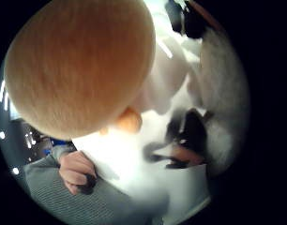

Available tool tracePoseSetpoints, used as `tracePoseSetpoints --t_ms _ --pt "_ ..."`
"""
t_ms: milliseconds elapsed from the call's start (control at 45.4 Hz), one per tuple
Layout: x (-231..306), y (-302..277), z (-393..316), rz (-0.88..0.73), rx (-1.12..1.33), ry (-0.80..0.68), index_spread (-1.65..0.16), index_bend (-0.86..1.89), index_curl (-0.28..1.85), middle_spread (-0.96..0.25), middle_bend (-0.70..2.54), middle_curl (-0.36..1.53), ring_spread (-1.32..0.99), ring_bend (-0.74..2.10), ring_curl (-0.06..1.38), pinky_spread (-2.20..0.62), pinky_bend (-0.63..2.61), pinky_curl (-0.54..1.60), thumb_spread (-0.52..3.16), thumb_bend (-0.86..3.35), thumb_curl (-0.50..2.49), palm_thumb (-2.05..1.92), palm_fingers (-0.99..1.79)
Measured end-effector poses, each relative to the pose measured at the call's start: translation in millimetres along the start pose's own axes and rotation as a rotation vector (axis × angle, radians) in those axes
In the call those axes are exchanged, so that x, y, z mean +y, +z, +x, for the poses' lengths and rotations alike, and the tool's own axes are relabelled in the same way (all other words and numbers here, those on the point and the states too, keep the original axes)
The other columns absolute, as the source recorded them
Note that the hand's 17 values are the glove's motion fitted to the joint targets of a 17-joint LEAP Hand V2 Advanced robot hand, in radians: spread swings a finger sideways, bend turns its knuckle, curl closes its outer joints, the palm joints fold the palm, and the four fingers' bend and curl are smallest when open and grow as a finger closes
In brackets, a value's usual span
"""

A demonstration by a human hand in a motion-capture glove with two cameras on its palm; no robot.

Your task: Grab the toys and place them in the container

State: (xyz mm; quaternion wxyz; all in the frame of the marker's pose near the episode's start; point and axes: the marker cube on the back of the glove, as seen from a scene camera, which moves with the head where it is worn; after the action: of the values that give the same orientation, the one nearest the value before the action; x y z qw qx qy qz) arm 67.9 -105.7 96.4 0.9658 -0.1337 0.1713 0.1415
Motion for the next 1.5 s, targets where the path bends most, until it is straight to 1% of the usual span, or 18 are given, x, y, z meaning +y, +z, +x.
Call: tracePoseSetpoints --t_ms 44,88,198,220,309,485,595,661,750,794,860,948,992,1058,1213,1257,1345,1499 --pt "-2.7 -0.2 1.6 0.055 -0.008 0.015 -0.38 0.17 0.35 -0.14 0.21 0.23 -0.27 0.89 0.29 -0.26 1.3 0.39 1.49 0.21 0.44 0.41 0.5" --pt "-5.6 -1.0 3.4 0.099 -0.025 0.022 -0.39 0.19 0.35 -0.16 0.29 0.26 -0.31 0.89 0.28 -0.31 1.23 0.37 1.42 0.23 0.49 0.49 0.61" --pt "-12.1 -5.8 8.4 0.16 -0.09 0.013 -0.39 0.35 0.42 -0.2 0.41 0.32 -0.4 0.92 0.32 -0.37 1.11 0.35 1.26 0.25 0.59 0.62 0.89" --pt "-12.9 -7.0 9.8 0.161 -0.101 0.009 -0.39 0.41 0.45 -0.21 0.45 0.33 -0.41 0.93 0.33 -0.38 1.08 0.35 1.23 0.26 0.61 0.64 0.97" --pt "-12.0 -12.4 12.7 0.145 -0.109 0.004 -0.37 0.55 0.52 -0.22 0.56 0.39 -0.45 0.97 0.36 -0.4 0.99 0.35 1.13 0.26 0.67 0.66 1.11" --pt "-7.6 -44.0 18.1 0.131 -0.14 -0.025 -0.32 0.67 0.65 -0.23 0.67 0.47 -0.5 1.01 0.42 -0.43 0.97 0.38 0.93 0.26 0.79 0.67 1.08" --pt "-18.8 -102.7 6.6 0.198 -0.152 -0.157 -0.3 0.69 0.69 -0.24 0.7 0.51 -0.51 1.03 0.45 -0.44 0.98 0.4 0.81 0.26 0.86 0.67 1.05" --pt "-40.6 -144.1 3.6 0.254 -0.1 -0.25 -0.29 0.69 0.71 -0.24 0.71 0.53 -0.52 1.03 0.46 -0.44 1.0 0.41 0.75 0.26 0.9 0.66 1.03" --pt "-90.0 -196.1 14.4 0.32 0.033 -0.331 -0.28 0.69 0.74 -0.24 0.71 0.55 -0.53 1.03 0.48 -0.45 1.01 0.43 0.67 0.26 0.95 0.65 1.0" --pt "-112.7 -218.8 8.9 0.315 -0.051 -0.326 -0.28 0.7 0.75 -0.24 0.71 0.56 -0.53 1.04 0.49 -0.45 1.02 0.43 0.63 0.26 0.97 0.65 1.0" --pt "-145.7 -240.7 -5.3 0.29 -0.18 -0.26 -0.27 0.69 0.77 -0.24 0.71 0.58 -0.53 1.04 0.5 -0.45 1.02 0.44 0.58 0.26 1.0 0.64 0.98" --pt "-185.2 -242.9 -7.7 0.287 -0.068 -0.221 -0.27 0.69 0.79 -0.25 0.7 0.6 -0.54 1.04 0.51 -0.45 1.04 0.45 0.52 0.26 1.04 0.63 0.96" --pt "-200.9 -241.3 -17.1 0.277 -0.067 -0.199 -0.26 0.68 0.8 -0.25 0.7 0.61 -0.54 1.04 0.52 -0.44 1.04 0.45 0.49 0.26 1.06 0.62 0.96" --pt "-226.7 -237.6 -48.6 0.238 -0.147 -0.153 -0.27 0.68 0.81 -0.25 0.69 0.62 -0.54 1.04 0.53 -0.45 1.05 0.45 0.45 0.26 1.09 0.62 0.94" --pt "-300.5 -210.6 -117.8 0.171 0.041 -0.106 -0.27 0.66 0.85 -0.26 0.67 0.66 -0.54 1.03 0.55 -0.44 1.07 0.46 0.38 0.26 1.15 0.6 0.89" --pt "-318.3 -201.9 -134.2 0.141 0.085 -0.133 -0.27 0.65 0.86 -0.26 0.66 0.67 -0.55 1.02 0.56 -0.44 1.08 0.47 0.37 0.26 1.16 0.6 0.86" --pt "-341.3 -190.7 -159.4 0.075 0.021 -0.234 -0.28 0.64 0.87 -0.27 0.64 0.68 -0.55 1.0 0.56 -0.44 1.08 0.47 0.35 0.26 1.19 0.59 0.82" --pt "-355.0 -174.5 -164.3 0.006 0.028 -0.256 -0.3 0.59 0.89 -0.28 0.58 0.7 -0.56 0.98 0.58 -0.43 1.13 0.47 0.33 0.26 1.23 0.58 0.74"
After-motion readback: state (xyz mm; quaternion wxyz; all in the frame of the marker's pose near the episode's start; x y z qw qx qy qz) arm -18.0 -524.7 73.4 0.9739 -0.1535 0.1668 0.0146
